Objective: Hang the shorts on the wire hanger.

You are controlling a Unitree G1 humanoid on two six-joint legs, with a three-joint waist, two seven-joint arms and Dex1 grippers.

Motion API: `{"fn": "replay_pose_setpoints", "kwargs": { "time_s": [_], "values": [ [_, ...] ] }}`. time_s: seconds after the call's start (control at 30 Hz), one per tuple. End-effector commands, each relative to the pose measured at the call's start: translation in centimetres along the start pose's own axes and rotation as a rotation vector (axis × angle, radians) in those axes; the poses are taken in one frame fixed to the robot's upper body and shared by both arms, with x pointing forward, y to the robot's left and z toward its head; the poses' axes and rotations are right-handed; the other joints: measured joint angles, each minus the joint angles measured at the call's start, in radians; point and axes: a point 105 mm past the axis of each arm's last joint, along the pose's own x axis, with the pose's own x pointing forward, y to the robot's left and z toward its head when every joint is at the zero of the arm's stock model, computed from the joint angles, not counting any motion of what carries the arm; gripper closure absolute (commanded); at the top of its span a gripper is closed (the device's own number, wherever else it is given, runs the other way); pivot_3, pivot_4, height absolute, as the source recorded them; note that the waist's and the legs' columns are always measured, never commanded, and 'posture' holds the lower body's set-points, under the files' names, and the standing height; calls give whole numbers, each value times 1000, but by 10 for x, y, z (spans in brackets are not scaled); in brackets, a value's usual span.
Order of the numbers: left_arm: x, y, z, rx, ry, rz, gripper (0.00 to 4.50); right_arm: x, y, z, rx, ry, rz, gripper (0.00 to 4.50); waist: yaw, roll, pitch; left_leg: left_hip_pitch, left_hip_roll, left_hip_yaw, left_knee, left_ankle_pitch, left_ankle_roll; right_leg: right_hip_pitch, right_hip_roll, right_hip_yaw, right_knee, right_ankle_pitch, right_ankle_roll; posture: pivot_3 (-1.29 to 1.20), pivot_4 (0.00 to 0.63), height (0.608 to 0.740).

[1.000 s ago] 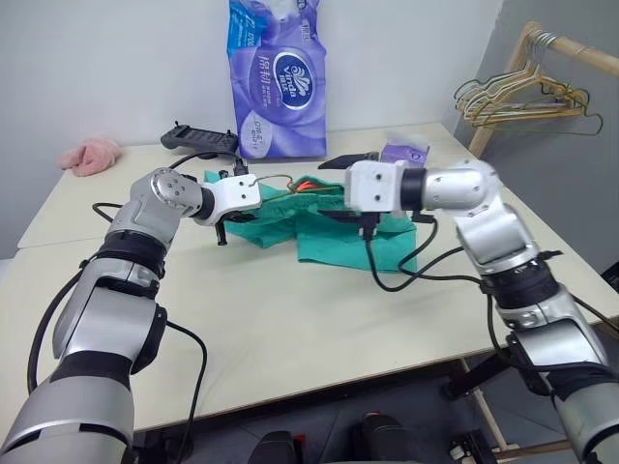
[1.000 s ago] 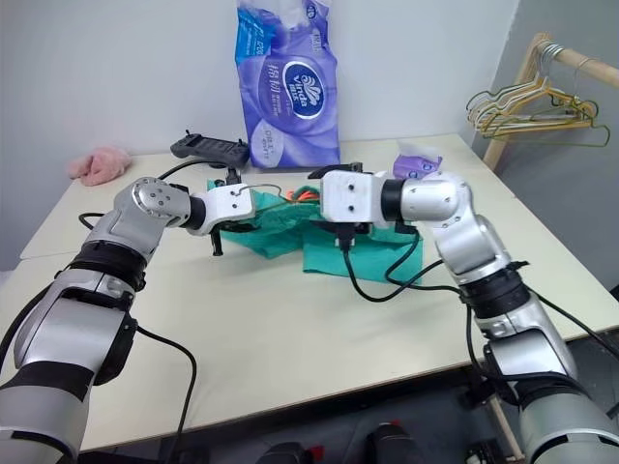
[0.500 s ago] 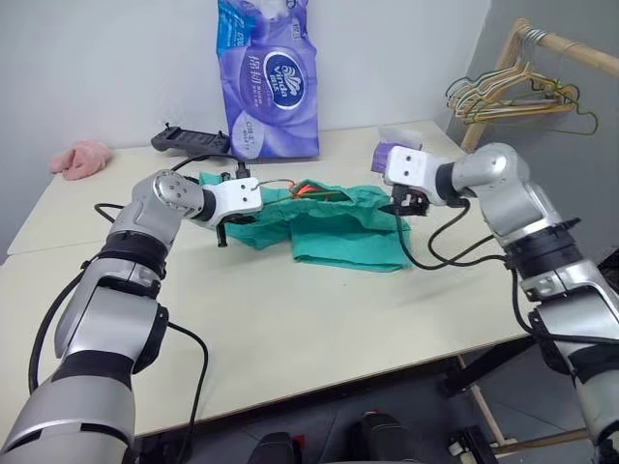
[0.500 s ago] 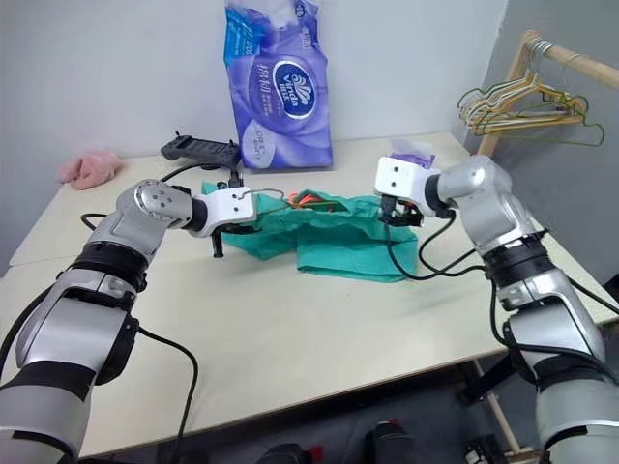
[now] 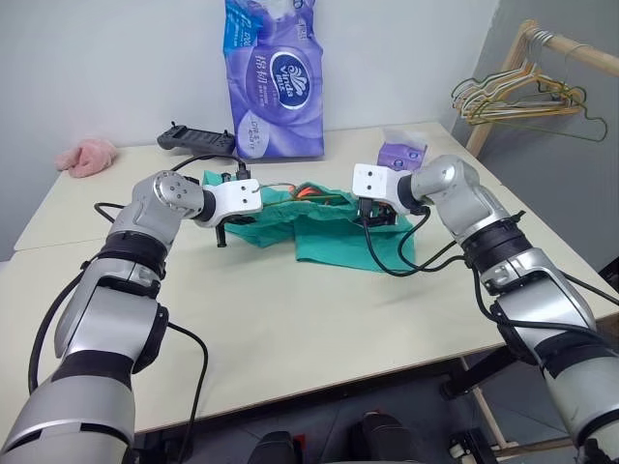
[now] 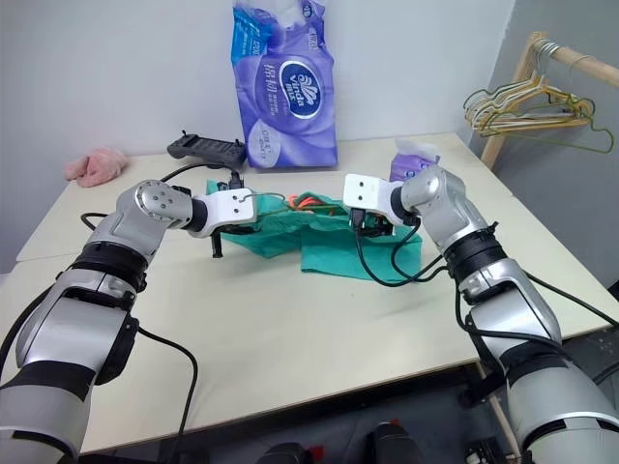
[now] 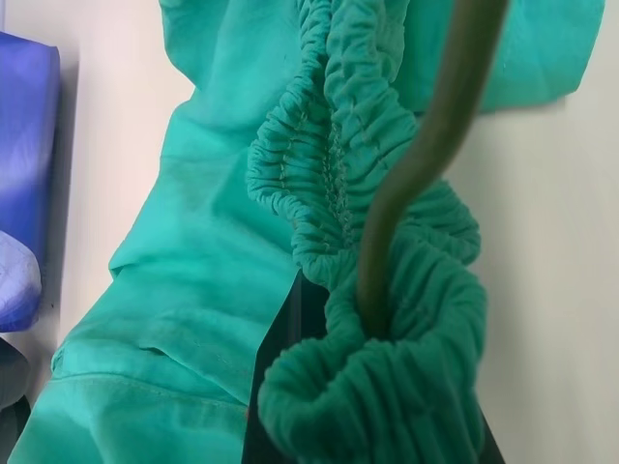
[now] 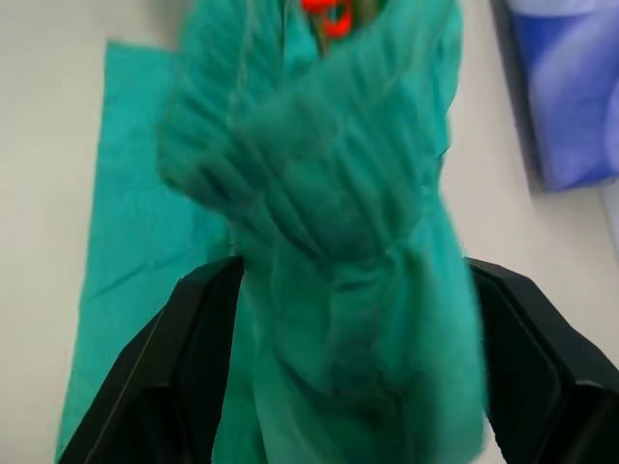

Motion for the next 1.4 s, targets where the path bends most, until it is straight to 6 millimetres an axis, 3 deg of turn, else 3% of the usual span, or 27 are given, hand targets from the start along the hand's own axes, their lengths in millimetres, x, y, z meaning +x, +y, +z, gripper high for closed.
{"fn": "replay_pose_setpoints", "kwargs": {
  "time_s": [0.03, 0.27, 0.37, 0.63, 0.87, 1.1, 1.37, 1.4],
  "values": [
    [-9, 17, 14, 30, -38, 63, 4500, -4, -21, 14, -62, -5, -80, 1051, -2, 0, 0, 0, 0, 0, 0, 0, 0, 0, 0, 0, 0, 0, 0, -11, 16, 740],
    [-10, 18, 15, 27, -42, 66, 4500, 5, -24, 8, -15, 2, -102, 1051, -1, 0, 0, -1, 0, 1, 0, 0, 0, -2, 0, 0, 1, 0, 0, 3, 13, 740],
    [-11, 17, 13, 23, -38, 65, 4500, 5, -25, 7, -35, 3, -104, 1655, -1, 0, 0, -1, 0, 1, 0, 0, 0, -2, -1, 1, 2, 0, 0, 5, 13, 740],
    [-11, 19, 15, 23, -38, 73, 4500, 6, -28, 11, -91, 0, -134, 4485, -2, 0, 0, -1, 0, 1, 0, 0, 0, -3, 0, 1, 2, 0, 0, 6, 15, 740],
    [-11, 19, 15, 45, -39, 78, 4500, 8, -25, 16, -95, -21, -127, 4485, -2, 0, 0, -1, 0, 1, 0, 0, 0, -3, 0, 1, 3, 0, 0, 6, 19, 740],
    [-22, 19, 20, 10, -107, 32, 2458, 3, -29, 18, -91, -30, -138, 4500, -3, 0, 0, -1, 0, 1, 0, 0, 0, -3, 0, 1, 3, 0, 0, -3, 21, 740],
    [-58, 32, 24, 63, -154, 37, 11, -3, -24, -15, -42, 33, -144, 4500, -1, 0, 0, -2, 0, 1, 0, 0, 0, -3, 0, 1, 2, 0, 0, 6, 18, 740],
    [-63, 33, 25, 69, -164, 38, 11, -4, -23, -20, -33, 40, -145, 4500, 0, 0, 0, -2, 0, 1, 0, 0, 0, -3, 0, 1, 2, 0, 0, 9, 19, 740]
  ]
}}
